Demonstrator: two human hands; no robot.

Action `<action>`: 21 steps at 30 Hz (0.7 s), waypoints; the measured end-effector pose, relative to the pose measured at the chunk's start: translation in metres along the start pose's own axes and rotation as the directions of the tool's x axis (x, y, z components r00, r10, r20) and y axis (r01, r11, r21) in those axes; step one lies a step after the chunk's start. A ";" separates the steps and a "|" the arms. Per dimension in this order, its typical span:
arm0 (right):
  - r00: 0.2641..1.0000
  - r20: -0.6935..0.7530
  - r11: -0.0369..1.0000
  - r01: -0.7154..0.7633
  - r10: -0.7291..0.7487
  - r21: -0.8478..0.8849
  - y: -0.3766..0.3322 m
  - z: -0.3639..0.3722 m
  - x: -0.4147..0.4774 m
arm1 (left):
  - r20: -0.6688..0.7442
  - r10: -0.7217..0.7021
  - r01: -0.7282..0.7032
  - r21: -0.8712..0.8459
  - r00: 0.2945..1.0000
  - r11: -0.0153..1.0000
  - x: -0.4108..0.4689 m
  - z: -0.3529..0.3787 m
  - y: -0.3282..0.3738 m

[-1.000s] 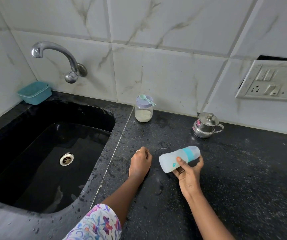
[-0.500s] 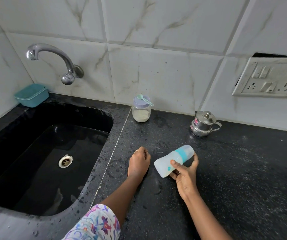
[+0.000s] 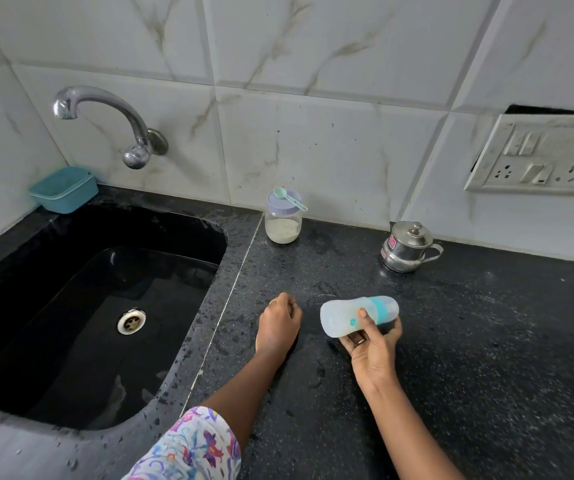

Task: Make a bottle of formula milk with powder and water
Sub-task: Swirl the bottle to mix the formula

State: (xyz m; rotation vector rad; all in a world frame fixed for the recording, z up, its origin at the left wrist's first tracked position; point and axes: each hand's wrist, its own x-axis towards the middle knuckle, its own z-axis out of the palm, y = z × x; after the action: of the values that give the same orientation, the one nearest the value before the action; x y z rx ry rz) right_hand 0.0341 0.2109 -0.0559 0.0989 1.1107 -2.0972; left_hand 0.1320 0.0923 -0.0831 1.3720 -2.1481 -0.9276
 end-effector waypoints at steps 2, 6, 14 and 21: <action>0.999 0.043 0.996 0.001 0.003 -0.093 0.000 -0.001 0.000 | -0.001 0.002 -0.002 0.010 1.000 1.000 0.000 0.000 0.000; 0.998 0.066 0.982 0.027 -0.015 -0.185 -0.005 -0.001 -0.002 | 0.001 0.002 -0.002 0.014 1.000 1.000 0.000 -0.001 0.000; 0.994 0.107 0.968 0.029 -0.003 -0.249 -0.004 -0.001 -0.007 | 0.006 -0.006 0.006 0.009 1.000 1.000 0.000 -0.001 0.001; 0.998 0.063 0.991 0.012 -0.004 -0.133 0.003 -0.003 -0.007 | 0.005 -0.004 0.004 0.005 1.000 1.000 -0.001 -0.002 0.001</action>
State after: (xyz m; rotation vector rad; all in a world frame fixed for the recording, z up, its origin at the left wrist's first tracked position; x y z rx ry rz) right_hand 0.0402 0.2165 -0.0568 -0.0354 1.2110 -2.0133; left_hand 0.1327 0.0932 -0.0812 1.3784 -2.1531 -0.9285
